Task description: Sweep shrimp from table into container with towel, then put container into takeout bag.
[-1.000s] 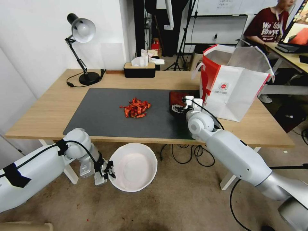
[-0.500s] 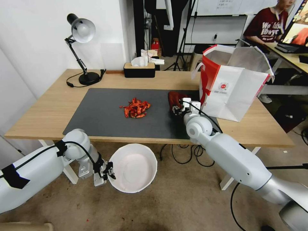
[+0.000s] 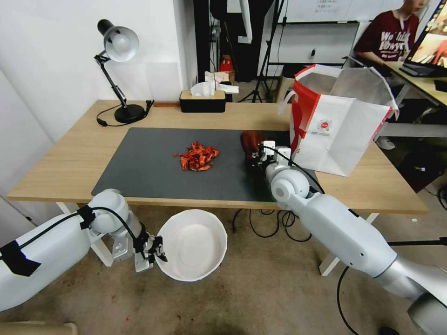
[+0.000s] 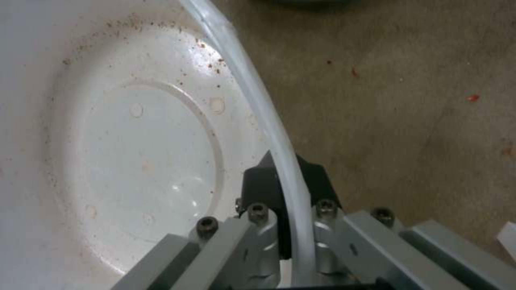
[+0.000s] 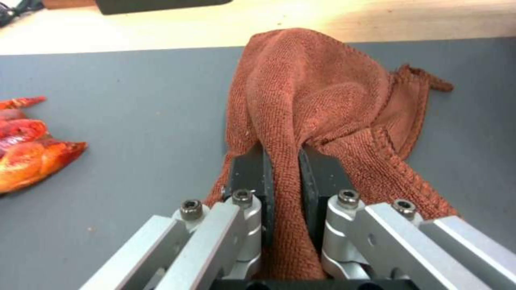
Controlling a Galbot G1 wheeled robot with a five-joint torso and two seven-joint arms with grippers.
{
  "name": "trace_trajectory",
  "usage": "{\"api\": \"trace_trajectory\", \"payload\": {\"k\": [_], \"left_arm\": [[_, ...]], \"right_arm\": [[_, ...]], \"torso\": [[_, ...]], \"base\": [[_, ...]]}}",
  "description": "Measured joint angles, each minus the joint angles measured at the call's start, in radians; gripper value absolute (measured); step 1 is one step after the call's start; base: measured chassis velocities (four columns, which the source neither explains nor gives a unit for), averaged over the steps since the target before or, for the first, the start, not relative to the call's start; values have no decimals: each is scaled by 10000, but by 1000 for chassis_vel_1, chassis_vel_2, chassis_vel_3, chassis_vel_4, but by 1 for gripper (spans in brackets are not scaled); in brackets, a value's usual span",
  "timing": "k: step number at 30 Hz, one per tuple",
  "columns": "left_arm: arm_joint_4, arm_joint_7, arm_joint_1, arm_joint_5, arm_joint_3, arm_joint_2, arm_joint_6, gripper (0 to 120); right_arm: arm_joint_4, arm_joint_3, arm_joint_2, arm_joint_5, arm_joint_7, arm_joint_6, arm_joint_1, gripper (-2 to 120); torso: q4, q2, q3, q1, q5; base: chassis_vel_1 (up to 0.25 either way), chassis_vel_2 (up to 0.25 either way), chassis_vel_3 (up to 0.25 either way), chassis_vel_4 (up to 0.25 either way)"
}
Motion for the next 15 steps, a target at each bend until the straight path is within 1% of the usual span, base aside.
{"api": "trace_trajectory", "payload": {"k": [3, 4, 6, 8, 11, 12, 15], "left_arm": [[75, -37, 8, 0, -36, -1, -35, 0], [75, -37, 8, 0, -36, -1, -35, 0], [124, -44, 13, 3, -75, 2, -85, 0], [139, -44, 14, 4, -82, 5, -106, 0], [244, -80, 15, 9, -135, 23, -167, 0], [244, -80, 15, 9, -135, 23, -167, 0], [370, -110, -7, 16, -178, -8, -213, 0]], "right_arm": [[93, 90, -70, -179, -496, 265, -25, 8], [93, 90, -70, -179, -496, 265, -25, 8], [215, 136, -138, -225, -1116, 559, -11, 8], [232, 135, -157, -237, -1264, 631, 9, 8], [214, 35, -218, -278, -2370, 1053, 349, 8], [214, 35, -218, -278, -2370, 1053, 349, 8], [-159, -122, -118, -305, -3132, 1309, 811, 8]], "torso": [[-1, 0, 0, 0, 0], [-1, 0, 0, 0, 0], [-1, 0, 0, 0, 0], [0, 0, -1, 0, 0], [0, 0, -2, 1, -1], [0, 0, -2, 1, -1], [0, 0, -2, 1, -1]], "base": [[0, 0, 0, 0], [0, 0, 0, 0], [0, 0, 0, 0], [0, 0, 0, 0], [0, 0, 0, 0], [0, 0, 0, 0], [0, 0, 0, 0]]}}
